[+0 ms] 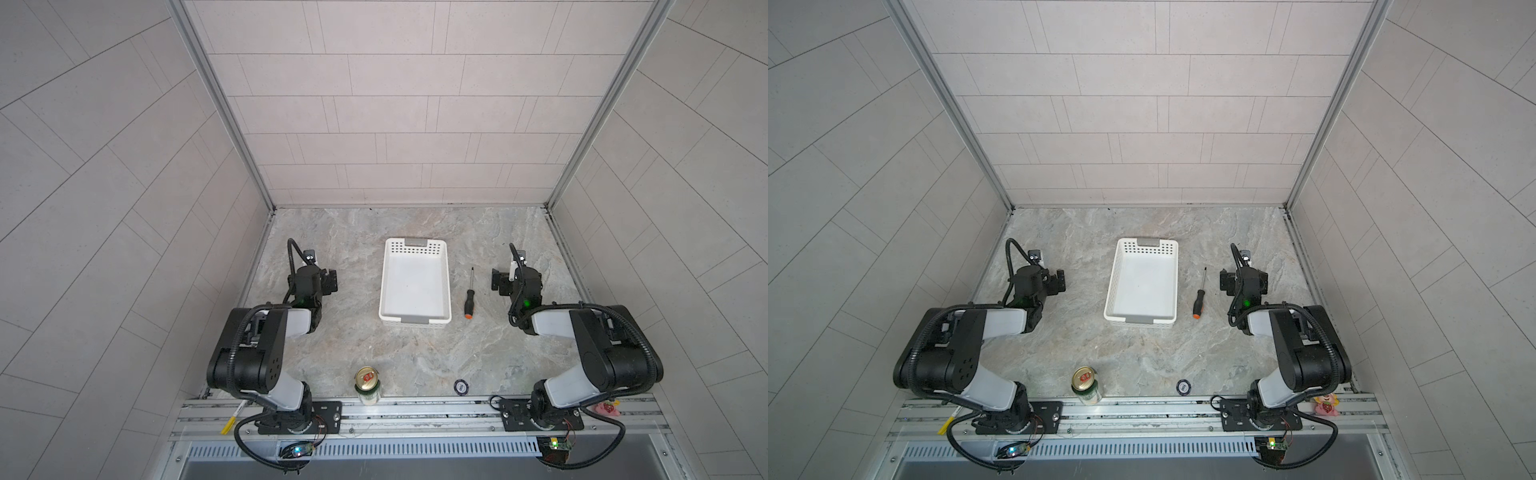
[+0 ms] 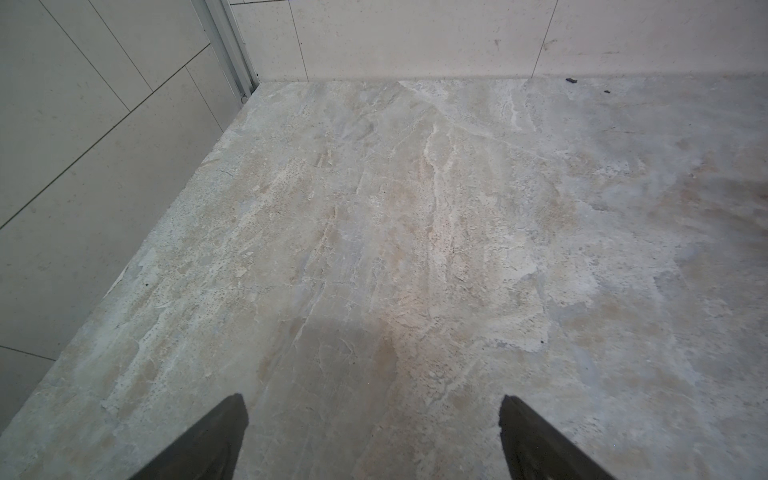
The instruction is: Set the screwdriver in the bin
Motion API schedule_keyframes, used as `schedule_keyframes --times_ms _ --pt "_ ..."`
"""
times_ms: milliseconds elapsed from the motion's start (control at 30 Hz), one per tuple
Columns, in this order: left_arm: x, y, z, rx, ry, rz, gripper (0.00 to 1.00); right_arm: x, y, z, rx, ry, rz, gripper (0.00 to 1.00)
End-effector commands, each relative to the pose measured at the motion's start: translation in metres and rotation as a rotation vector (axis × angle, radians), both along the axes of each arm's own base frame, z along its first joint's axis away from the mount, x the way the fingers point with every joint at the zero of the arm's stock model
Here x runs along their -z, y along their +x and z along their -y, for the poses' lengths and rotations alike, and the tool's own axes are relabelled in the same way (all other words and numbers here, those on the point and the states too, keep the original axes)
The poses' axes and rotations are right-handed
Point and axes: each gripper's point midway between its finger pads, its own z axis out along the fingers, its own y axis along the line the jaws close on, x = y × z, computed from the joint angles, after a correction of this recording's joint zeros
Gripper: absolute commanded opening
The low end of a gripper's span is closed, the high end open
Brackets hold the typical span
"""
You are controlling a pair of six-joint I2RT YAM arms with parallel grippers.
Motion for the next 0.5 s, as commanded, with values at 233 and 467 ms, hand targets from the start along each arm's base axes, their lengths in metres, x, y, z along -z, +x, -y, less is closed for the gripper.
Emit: schedule_keyframes --times_ms 233,467 --pt "-0.0067 0.0064 -0.0006 -0.004 0.0 0.014 1.0 -0.0054 0.0024 -0.0013 -0.008 -0.01 0.006 1.0" --pt "-0.0095 0.0043 0.0 -0.003 0.0 0.028 1.0 -0.0061 0.0028 -0.0014 -0.008 -0.01 0.008 1.0"
